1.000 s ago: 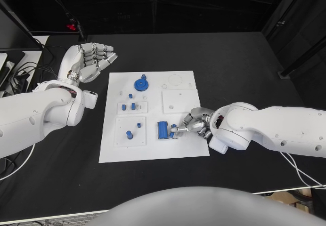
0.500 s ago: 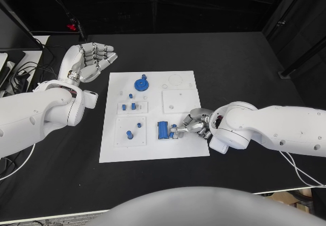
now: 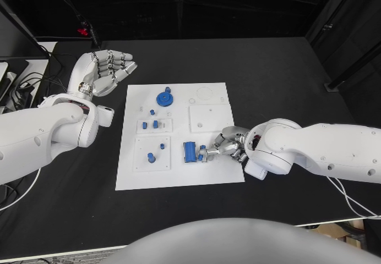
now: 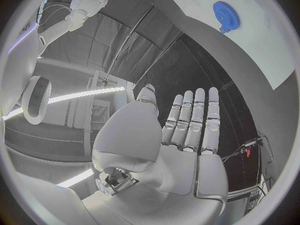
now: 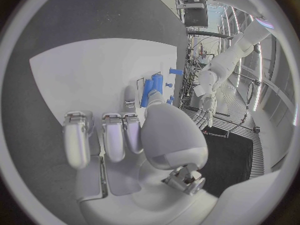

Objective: Assemble the parts on the task board

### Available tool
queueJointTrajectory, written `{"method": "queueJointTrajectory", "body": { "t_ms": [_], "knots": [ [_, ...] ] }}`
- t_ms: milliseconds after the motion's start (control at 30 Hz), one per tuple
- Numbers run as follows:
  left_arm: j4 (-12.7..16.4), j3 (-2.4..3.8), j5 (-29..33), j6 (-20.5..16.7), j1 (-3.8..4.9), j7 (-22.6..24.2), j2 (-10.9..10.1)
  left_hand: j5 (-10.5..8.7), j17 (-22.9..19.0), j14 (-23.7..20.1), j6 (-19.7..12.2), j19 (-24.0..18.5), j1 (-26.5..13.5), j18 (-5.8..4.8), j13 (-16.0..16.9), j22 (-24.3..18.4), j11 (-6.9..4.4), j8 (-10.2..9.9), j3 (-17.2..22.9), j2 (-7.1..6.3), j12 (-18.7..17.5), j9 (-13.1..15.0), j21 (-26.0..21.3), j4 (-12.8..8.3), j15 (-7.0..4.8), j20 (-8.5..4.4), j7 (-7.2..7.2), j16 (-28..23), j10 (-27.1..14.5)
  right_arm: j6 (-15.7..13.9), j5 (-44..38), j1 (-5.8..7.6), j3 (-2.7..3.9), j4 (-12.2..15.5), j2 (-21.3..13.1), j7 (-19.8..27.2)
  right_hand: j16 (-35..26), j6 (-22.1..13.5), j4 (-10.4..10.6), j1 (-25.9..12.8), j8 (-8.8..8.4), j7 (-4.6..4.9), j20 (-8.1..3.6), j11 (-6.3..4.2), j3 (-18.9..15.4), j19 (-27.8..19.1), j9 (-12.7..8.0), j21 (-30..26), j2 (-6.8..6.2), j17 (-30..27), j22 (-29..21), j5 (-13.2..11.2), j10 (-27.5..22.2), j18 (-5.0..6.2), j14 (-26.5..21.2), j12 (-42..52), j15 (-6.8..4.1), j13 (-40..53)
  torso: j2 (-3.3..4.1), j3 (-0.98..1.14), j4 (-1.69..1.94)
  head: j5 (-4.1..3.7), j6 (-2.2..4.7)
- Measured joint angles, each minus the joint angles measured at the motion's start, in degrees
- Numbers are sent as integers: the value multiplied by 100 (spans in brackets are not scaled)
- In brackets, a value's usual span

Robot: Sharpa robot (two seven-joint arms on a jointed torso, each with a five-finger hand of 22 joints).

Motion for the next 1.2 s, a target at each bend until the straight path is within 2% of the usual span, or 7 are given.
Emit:
{"method": "queueJointTrajectory", "body": {
  "t_ms": [100,333,1200],
  "knots": [
    [-3,0,0,1,0,0,1,0,0,0,0,0,0,0,0,0,0,0,0,0,0,0,0,0,0,0,0,0,0,-4,-1,0,0,7,-7,14,0,-37,0,23,0,37,0,0,0,0,10,0,-21,0,0,91,0,0,0,0,0,0,0,0,0,-4,0],
    [-6,0,0,4,-3,-1,4,0,0,0,0,0,0,0,0,0,0,0,0,0,0,0,0,0,0,0,0,0,0,-33,-2,-3,-5,15,-15,61,0,-92,13,45,0,52,0,0,-45,0,18,0,-46,0,0,302,0,0,0,0,0,0,0,-1,0,-12,0],
    [-17,0,0,14,-18,-6,6,0,-7,0,0,0,0,0,0,-6,0,24,0,0,0,0,0,0,0,0,0,0,0,-84,36,-13,-14,45,-101,123,0,-151,-3,21,0,74,0,0,-61,0,16,0,-69,0,0,344,0,0,0,0,1,0,0,1,1,-42,0]
  ]
}}
